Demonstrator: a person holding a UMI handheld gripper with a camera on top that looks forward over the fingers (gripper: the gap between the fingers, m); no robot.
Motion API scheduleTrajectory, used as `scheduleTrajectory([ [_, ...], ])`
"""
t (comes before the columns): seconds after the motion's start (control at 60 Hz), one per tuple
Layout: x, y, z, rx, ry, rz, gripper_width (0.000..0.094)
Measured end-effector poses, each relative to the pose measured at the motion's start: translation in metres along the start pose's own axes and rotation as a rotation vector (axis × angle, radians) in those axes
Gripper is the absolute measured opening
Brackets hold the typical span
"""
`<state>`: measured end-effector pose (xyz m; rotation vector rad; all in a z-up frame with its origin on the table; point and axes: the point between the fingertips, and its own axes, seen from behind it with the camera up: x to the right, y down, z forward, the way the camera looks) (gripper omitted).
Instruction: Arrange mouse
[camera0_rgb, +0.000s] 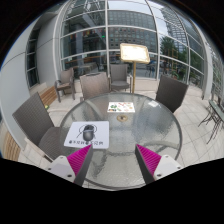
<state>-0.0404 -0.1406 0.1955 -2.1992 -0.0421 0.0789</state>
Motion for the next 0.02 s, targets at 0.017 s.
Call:
scheduleTrajectory([
  [0.017, -0.0004, 0.0005, -0.0003, 0.0, -0.001, 0.0, 0.0854],
])
